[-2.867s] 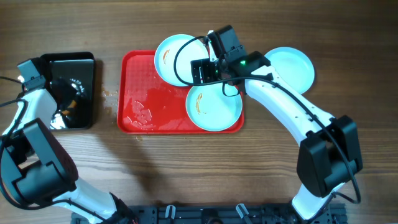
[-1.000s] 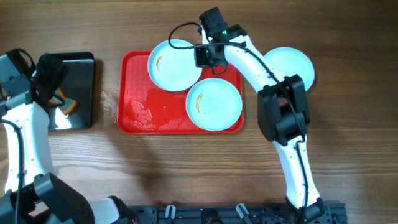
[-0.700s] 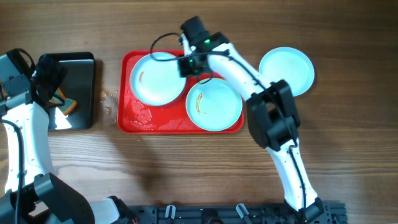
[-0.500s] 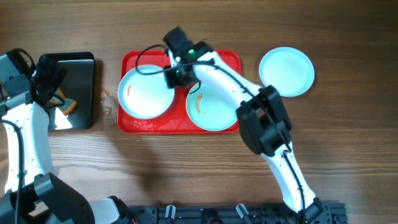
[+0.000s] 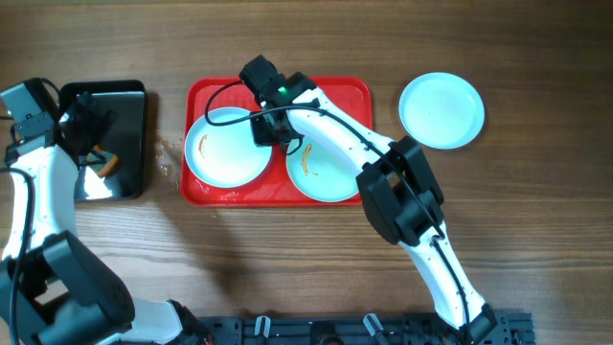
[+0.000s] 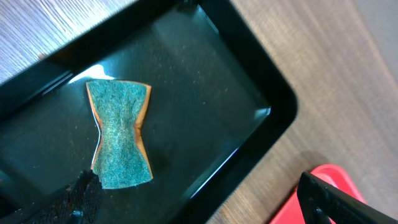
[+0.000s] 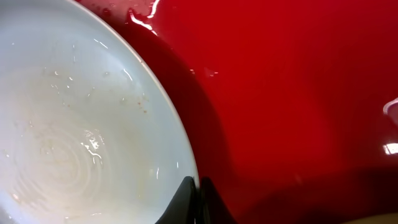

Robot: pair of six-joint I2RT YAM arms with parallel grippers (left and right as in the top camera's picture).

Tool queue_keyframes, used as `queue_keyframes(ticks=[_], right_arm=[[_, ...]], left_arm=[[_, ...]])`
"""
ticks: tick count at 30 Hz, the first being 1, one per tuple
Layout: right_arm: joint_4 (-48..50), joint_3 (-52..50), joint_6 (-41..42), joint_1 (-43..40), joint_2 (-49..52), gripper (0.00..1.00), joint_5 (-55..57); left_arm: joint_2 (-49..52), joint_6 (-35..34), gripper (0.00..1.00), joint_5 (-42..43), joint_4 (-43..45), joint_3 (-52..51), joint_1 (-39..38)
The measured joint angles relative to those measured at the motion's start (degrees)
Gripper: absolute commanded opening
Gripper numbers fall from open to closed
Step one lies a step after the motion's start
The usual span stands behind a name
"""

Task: Clean dirty plates on tray and stack at the side
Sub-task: 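Rub and shake the sponge in the black tray with the left gripper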

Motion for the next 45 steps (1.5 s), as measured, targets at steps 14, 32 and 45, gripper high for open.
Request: queue_keyframes(ticks=[14, 32, 45], right_arm=[[1.0, -1.1, -1.2, -0.1, 0.0, 0.21, 6.9], [2.7, -1.6, -2.4, -0.2, -0.3, 0.04, 6.1], [2.5, -1.6, -2.4, -0.2, -0.3, 0.04, 5.9]], left_arm=[[0.5, 1.2, 0.97, 0.0, 0.7, 0.0, 0.0], [0.6, 7.3, 0.86, -0.1, -0.3, 0.0, 0.0], [9.8, 8.4, 0.85, -2.3, 0.9, 0.0, 1.1]])
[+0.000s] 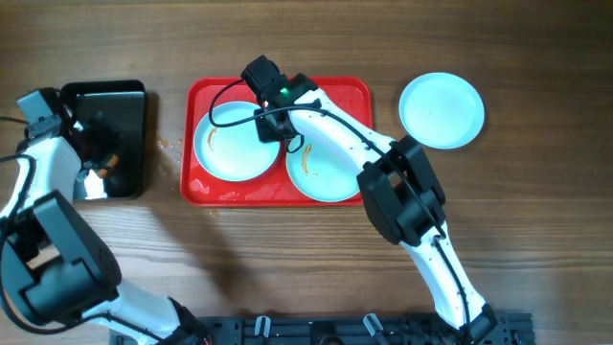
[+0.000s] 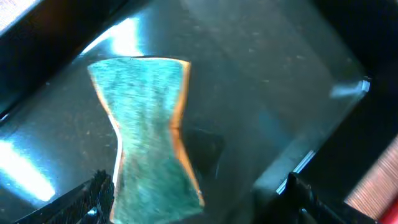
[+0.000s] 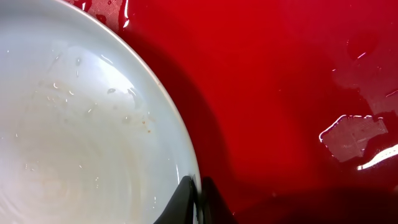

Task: Clean dirty plates on tray and stack at the side
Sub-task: 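Rub and shake the sponge in the black tray with the left gripper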

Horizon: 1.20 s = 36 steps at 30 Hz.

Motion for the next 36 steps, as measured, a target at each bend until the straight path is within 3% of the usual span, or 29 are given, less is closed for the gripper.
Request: queue_keyframes(ticks=[7, 11, 21, 25, 33, 36], right_arm=[[0.0, 0.0, 0.0, 0.0, 0.0, 0.04, 0.0], [0.0, 0.0, 0.0, 0.0, 0.0, 0.04, 0.0], [0.0, 0.0, 0.0, 0.0, 0.0, 0.04, 0.0], [0.0, 0.0, 0.0, 0.0, 0.0, 0.04, 0.0], [0.1, 0.0, 0.0, 0.0, 0.0, 0.04, 0.0], [0.1, 0.0, 0.0, 0.0, 0.0, 0.04, 0.0]], left_arm=[[0.4, -1.7, 0.83, -2.5, 2.2, -0.1, 3.1], [0.9, -2.5, 0.62, -2.5, 3.6, -0.1, 3.5], [5.4, -4.2, 0.63, 0.1, 7.0, -0.1, 3.4], [5.6, -4.7, 0.50, 0.6, 7.4, -0.1, 3.4], [5.8, -5.0, 0.53, 0.3, 7.4, -0.1, 3.4], [5.9, -5.0, 0.43, -0.5, 7.4, -0.1, 3.4]])
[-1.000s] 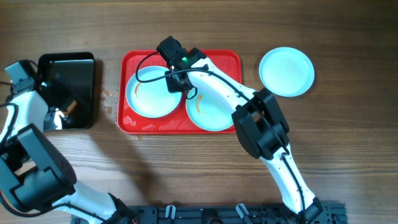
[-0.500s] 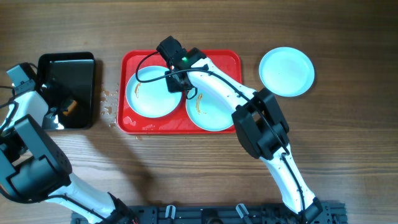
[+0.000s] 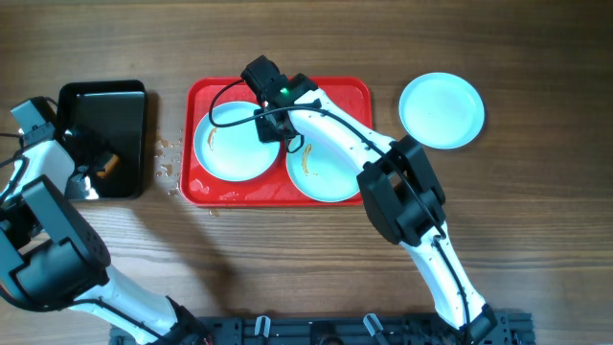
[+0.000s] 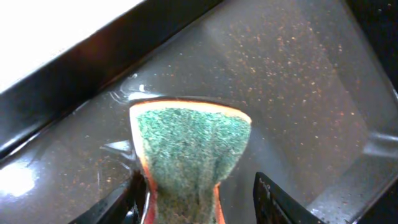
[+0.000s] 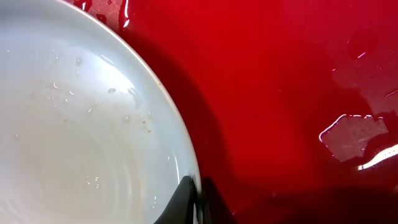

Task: Clean dirty plates on tray and stack at the side
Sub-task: 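Rub and shake the sponge in the black tray with the left gripper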

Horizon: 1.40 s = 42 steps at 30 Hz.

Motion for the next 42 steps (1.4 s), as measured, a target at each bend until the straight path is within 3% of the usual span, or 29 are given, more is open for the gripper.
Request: queue_keyframes(ticks=[3, 8, 11, 18, 30, 36, 42], right_arm=[[0.0, 0.0, 0.0, 0.0, 0.0, 0.04, 0.0], [0.0, 0.0, 0.0, 0.0, 0.0, 0.05, 0.0], [0.0, 0.0, 0.0, 0.0, 0.0, 0.04, 0.0], [0.0, 0.0, 0.0, 0.0, 0.0, 0.04, 0.0], [-0.1, 0.0, 0.0, 0.0, 0.0, 0.04, 0.0], [-0.1, 0.0, 0.0, 0.0, 0.0, 0.04, -0.3], [0.0, 0.0, 0.0, -0.2, 0.0, 0.04, -0.7]], left_arm=[[0.6, -0.4, 0.22, -0.5, -0.1, 0.0, 0.0], [1.8, -0.2, 0.19, -0.8, -0.4, 0.0, 0.0], [1.8, -0.3, 0.04, -0.8, -0.4, 0.0, 0.0], [1.2, -0.2, 0.04, 1.7, -1.3, 0.0, 0.1], [-14.0, 2.4, 0.04, 21.2, 3.1, -0.4, 0.0], [-10.0, 13.0, 0.04, 22.3, 3.9, -2.3, 0.0], [-3.2, 15.7, 0.04, 25.6, 4.6, -4.0, 1.0]])
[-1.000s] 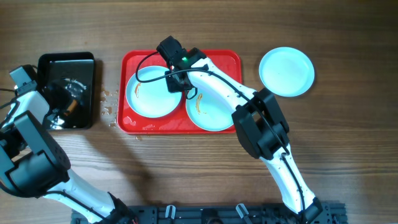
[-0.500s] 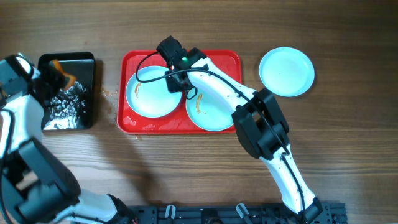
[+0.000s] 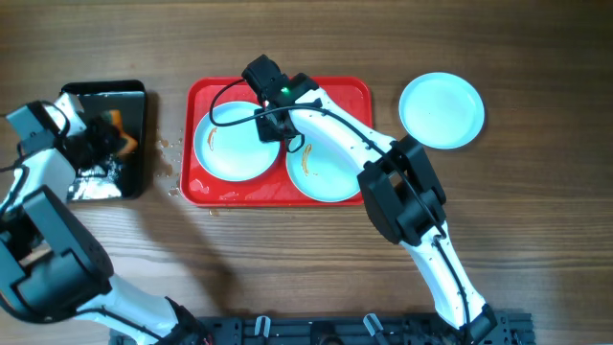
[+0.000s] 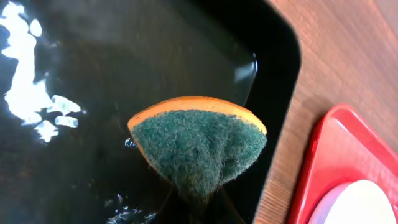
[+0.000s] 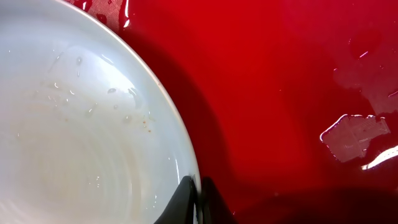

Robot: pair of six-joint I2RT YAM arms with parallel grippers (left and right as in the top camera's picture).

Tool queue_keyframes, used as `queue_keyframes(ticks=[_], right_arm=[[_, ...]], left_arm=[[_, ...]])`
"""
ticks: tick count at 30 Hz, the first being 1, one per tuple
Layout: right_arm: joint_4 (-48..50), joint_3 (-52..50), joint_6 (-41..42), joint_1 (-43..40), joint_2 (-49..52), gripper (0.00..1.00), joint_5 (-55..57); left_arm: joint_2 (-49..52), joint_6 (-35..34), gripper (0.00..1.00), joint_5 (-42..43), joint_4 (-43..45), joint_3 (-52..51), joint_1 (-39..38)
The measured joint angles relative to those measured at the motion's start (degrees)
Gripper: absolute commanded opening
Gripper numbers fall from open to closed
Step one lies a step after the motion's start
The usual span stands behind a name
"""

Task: Clean dirty plates on tray and stack at the side
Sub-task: 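Rub and shake the sponge in the black tray with the left gripper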

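Observation:
A red tray (image 3: 335, 88) carries two white plates with orange smears, the left plate (image 3: 230, 149) and the right plate (image 3: 330, 177). My right gripper (image 5: 198, 190) is shut on the left plate's (image 5: 81, 137) rim at its right side. A clean white plate (image 3: 442, 110) lies on the table to the right of the tray. My left gripper (image 4: 198, 208) is shut on a green and orange sponge (image 4: 198, 146), held pinched above the black basin (image 4: 74, 155). In the overhead view the sponge (image 3: 117, 132) shows over the basin (image 3: 134, 96).
Water drops lie on the wood (image 3: 170, 153) between basin and tray. The red tray's corner (image 4: 336, 162) shows at the lower right of the left wrist view. Wet patches glint on the tray floor (image 5: 351, 134).
My left gripper has shut on the sponge and holds it clear of the basin floor, where before it stood open around the lying sponge. The right gripper and plate have not moved.
The sponge lay flat in the basin with my left gripper open above it, while the right held the left plate's rim. The gripper was then closer over the sponge, then straddling it. Now it holds the sponge up, pinched. The plate shifted slightly early on.

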Motion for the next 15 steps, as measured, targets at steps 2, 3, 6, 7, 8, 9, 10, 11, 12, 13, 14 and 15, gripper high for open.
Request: queue_keyframes(ticks=[2, 3, 6, 7, 8, 9, 10, 11, 12, 13, 14, 15], right_arm=[[0.0, 0.0, 0.0, 0.0, 0.0, 0.04, -0.1], [0.0, 0.0, 0.0, 0.0, 0.0, 0.04, -0.1], [0.0, 0.0, 0.0, 0.0, 0.0, 0.04, -0.1], [0.0, 0.0, 0.0, 0.0, 0.0, 0.04, -0.1], [0.0, 0.0, 0.0, 0.0, 0.0, 0.04, -0.1], [0.0, 0.0, -0.1, 0.0, 0.0, 0.04, -0.1], [0.0, 0.0, -0.2, 0.0, 0.0, 0.04, -0.1], [0.0, 0.0, -0.3, 0.0, 0.0, 0.04, -0.1], [0.0, 0.0, -0.3, 0.0, 0.0, 0.04, -0.1], [0.0, 0.0, -0.4, 0.0, 0.0, 0.04, -0.1], [0.0, 0.0, -0.4, 0.0, 0.0, 0.04, -0.1], [0.0, 0.0, -0.4, 0.0, 0.0, 0.04, -0.1]], left_arm=[[0.3, 0.4, 0.04, 4.0, 2.7, -0.3, 0.8], [0.0, 0.6, 0.04, 6.1, 4.5, -0.4, 1.1], [-2.1, 0.0, 0.04, 13.9, 11.6, -0.5, 2.4], [-3.3, -0.7, 0.04, 15.9, 13.4, -0.5, 2.8], [-5.2, -1.6, 0.04, 17.7, 15.2, -0.5, 3.2], [-6.7, -2.2, 0.04, 18.8, 16.2, -0.5, 3.4], [-8.8, -2.8, 0.04, 20.2, 17.2, -0.5, 3.8], [-10.6, -3.3, 0.04, 21.2, 17.7, -0.5, 3.9], [-12.0, -3.7, 0.04, 22.1, 17.8, -0.5, 4.1], [-12.8, -3.7, 0.04, 22.6, 17.7, -0.4, 4.1], [-13.4, -3.9, 0.04, 22.7, 16.9, -0.3, 4.1], [-13.5, -3.9, 0.04, 22.3, 15.8, -0.3, 4.0]])
